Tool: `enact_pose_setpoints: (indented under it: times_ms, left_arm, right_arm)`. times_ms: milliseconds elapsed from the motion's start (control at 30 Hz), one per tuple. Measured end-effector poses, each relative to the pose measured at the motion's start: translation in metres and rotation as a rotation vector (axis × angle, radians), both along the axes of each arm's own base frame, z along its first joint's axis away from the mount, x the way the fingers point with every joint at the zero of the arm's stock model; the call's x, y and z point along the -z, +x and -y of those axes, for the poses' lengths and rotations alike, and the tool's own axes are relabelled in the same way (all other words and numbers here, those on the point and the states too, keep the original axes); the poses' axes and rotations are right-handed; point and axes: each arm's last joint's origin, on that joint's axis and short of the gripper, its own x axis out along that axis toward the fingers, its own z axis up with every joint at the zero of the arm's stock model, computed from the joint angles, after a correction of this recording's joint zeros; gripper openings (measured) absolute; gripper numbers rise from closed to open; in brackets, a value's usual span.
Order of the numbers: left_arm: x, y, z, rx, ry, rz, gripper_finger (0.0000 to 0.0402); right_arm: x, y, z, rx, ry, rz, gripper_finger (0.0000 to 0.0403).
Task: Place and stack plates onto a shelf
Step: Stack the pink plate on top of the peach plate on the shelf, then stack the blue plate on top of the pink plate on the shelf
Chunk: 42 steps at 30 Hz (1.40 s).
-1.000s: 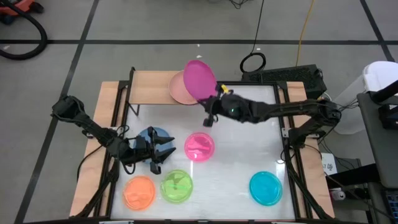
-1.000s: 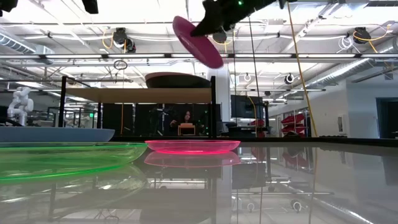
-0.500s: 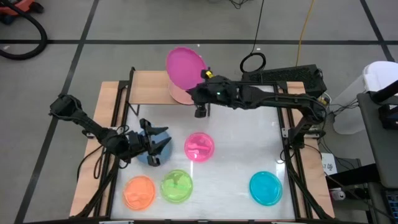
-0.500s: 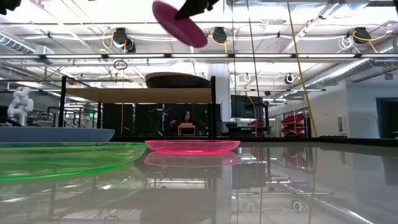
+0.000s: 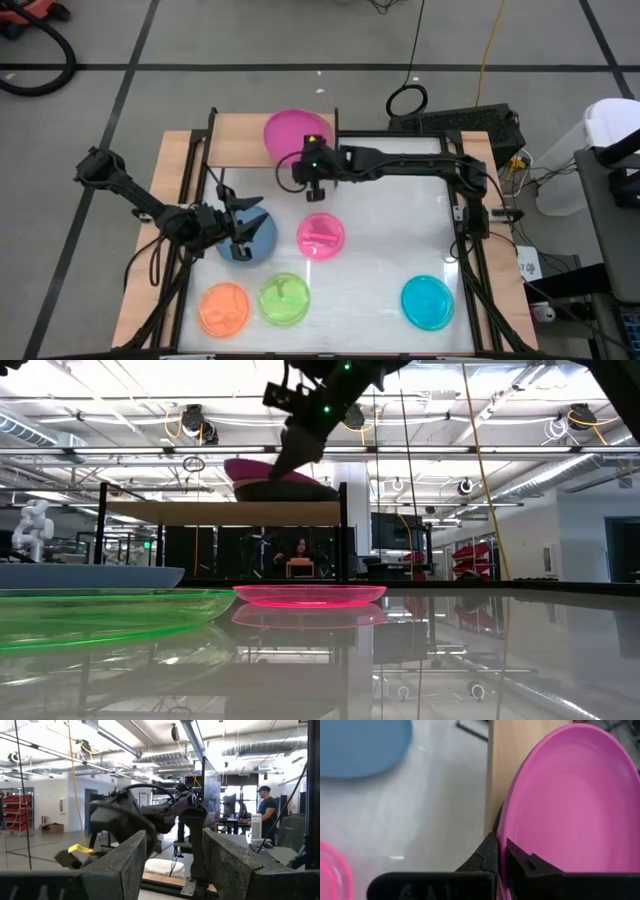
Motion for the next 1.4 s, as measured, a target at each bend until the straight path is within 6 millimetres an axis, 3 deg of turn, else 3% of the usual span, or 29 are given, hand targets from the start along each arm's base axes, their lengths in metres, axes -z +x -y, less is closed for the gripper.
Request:
enact_pose_setpoints:
  times_ms: [367, 567, 767, 967, 1200, 1300, 1400]
  left_arm:
    - [0.0, 0.0, 0.0, -0.004, 0.013, -0.009, 0.02]
    - [0.003, 0.002, 0.001, 0.006, 0.003, -0.033, 0.02]
    - [0.006, 0.004, 0.001, -0.002, -0.006, -0.061, 0.02]
    - [0.019, 0.005, -0.004, -0.261, -0.052, -0.231, 0.02]
    - [0.021, 0.006, 0.007, -0.352, -0.013, -0.375, 0.02]
    - [0.013, 0.012, 0.017, -0.379, 0.015, -0.489, 0.02]
    - [0.001, 0.022, 0.026, -0.229, -0.059, -0.57, 0.02]
  right_arm:
    - [0.001, -0.005, 0.005, 0.052, -0.013, -0.033, 0.0011]
    - [-0.007, -0.004, 0.006, 0.057, -0.036, 0.02, 0.0064]
    - [-0.024, -0.006, 0.002, 0.141, -0.2, 0.053, 0.0139]
    - [-0.07, -0.025, -0.031, 0.147, -0.317, 0.15, 0.0178]
    - [-0.13, -0.075, -0.087, 0.091, -0.191, 0.338, 0.0182]
    - [-0.134, -0.097, -0.11, 0.024, -0.096, 0.398, 0.0182]
    - [-0.119, -0.113, -0.133, -0.113, -0.008, 0.438, 0.0182]
